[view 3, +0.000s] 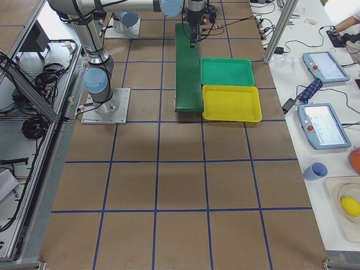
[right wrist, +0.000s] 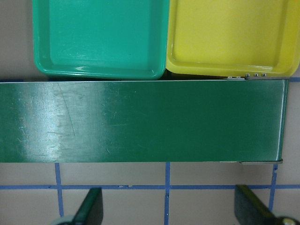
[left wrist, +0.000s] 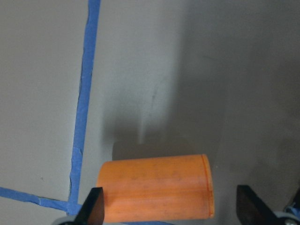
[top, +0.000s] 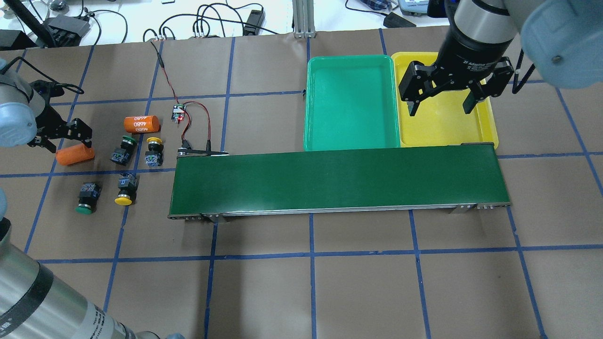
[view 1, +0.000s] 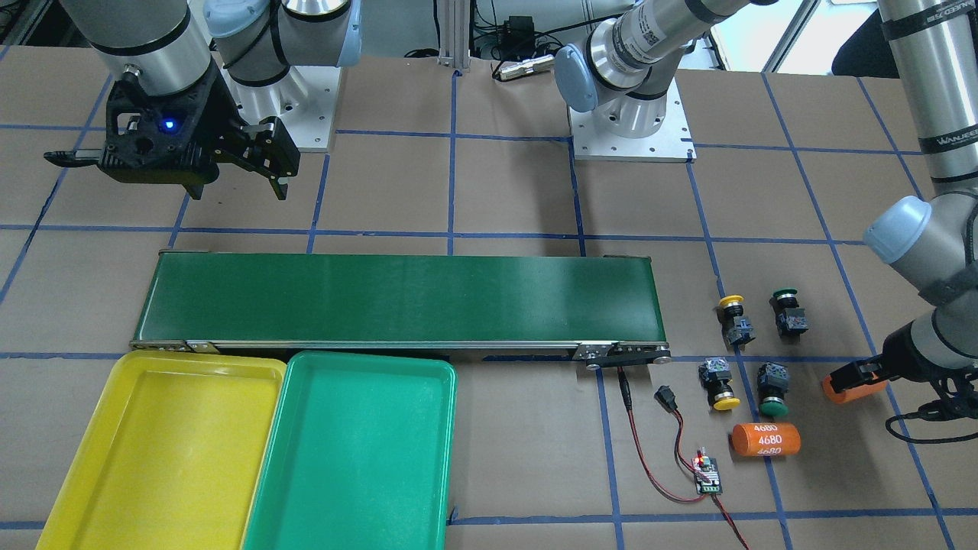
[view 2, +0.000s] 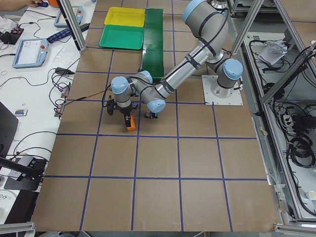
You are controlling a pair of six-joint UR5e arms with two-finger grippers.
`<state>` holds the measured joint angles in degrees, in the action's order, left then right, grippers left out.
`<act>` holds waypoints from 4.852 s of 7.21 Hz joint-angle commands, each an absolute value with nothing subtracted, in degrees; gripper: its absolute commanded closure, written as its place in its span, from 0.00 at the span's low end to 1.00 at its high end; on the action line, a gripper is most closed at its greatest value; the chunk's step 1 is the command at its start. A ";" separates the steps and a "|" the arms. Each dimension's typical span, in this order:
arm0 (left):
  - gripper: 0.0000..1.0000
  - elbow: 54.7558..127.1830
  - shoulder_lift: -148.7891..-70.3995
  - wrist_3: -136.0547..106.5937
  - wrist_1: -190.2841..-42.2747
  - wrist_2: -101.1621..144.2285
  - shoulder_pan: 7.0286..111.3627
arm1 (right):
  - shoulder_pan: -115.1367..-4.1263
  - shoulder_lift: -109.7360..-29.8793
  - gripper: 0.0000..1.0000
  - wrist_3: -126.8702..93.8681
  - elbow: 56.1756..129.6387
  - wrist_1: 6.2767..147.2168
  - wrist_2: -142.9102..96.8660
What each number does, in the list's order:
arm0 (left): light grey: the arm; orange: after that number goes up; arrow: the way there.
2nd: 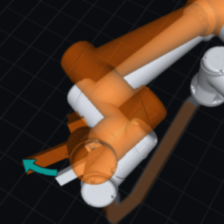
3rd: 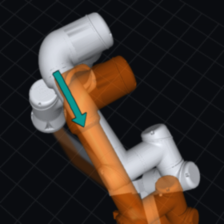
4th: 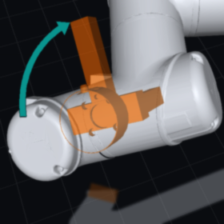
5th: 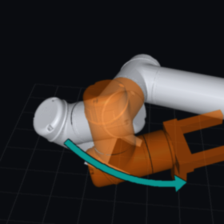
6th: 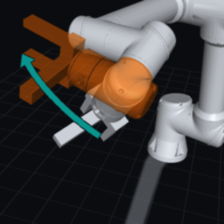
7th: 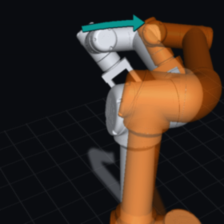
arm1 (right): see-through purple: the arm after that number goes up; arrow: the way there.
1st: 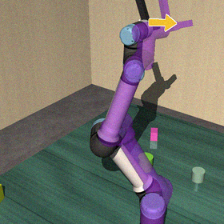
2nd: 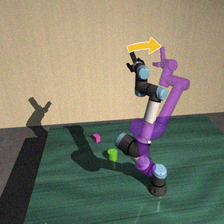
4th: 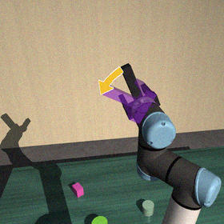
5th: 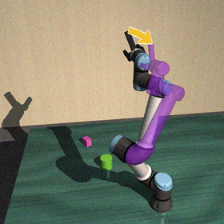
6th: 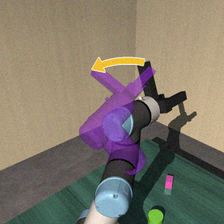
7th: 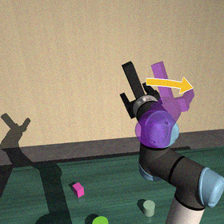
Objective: Sort buttons by color to trays
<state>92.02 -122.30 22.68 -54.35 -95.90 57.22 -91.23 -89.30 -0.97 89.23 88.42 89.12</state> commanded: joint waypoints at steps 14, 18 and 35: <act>0.00 91.23 -124.36 23.03 -54.05 -96.59 57.22 | -91.23 -89.03 0.00 -0.97 89.30 88.42 89.21; 0.97 91.23 -124.80 24.87 -54.05 -96.24 57.30 | -91.23 -89.03 0.00 -0.97 89.56 88.42 89.21; 1.00 105.73 -102.82 9.32 -70.33 -90.79 87.53 | -90.09 -90.17 0.00 -0.79 88.33 86.23 89.91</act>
<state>105.45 -102.01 10.56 -73.07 -90.82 86.14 -90.05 -89.80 -0.89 88.73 87.14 89.69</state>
